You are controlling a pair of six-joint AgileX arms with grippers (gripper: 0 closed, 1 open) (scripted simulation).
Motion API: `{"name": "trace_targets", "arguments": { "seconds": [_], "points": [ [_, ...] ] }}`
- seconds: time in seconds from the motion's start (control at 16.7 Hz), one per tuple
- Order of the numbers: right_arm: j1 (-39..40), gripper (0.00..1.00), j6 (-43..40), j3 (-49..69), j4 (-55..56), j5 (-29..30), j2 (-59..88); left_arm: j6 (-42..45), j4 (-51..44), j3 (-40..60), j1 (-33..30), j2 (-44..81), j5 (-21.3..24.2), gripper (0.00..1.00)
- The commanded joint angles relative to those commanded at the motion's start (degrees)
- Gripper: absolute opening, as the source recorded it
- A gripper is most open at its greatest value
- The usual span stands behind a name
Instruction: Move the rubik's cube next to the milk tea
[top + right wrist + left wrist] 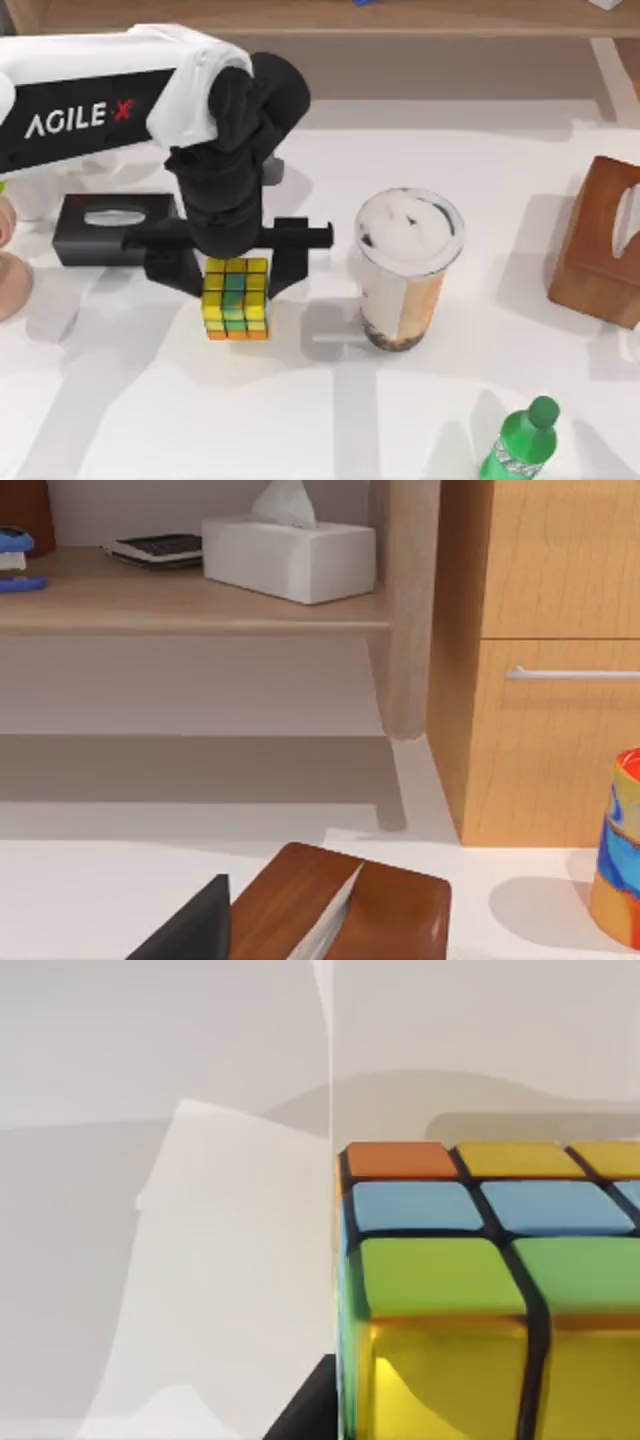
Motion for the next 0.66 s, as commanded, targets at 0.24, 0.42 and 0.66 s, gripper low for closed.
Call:
{"name": "trace_targets", "arguments": {
  "seconds": [0.24, 0.42, 0.66],
  "points": [
    [0.0, 1.00, 0.0, 0.0, 0.0, 0.0, 0.0, 0.0, 0.0, 0.0, 0.0, 0.0, 0.0, 0.90],
    [0.0, 1.00, 0.0, 0.0, 0.0, 0.0, 0.0, 0.0, 0.0, 0.0, 0.0, 0.0, 0.0, 1.00],
    [0.0, 1.00, 0.0, 0.0, 0.0, 0.0, 0.0, 0.0, 0.0, 0.0, 0.0, 0.0, 0.0, 1.00]
  ]
}}
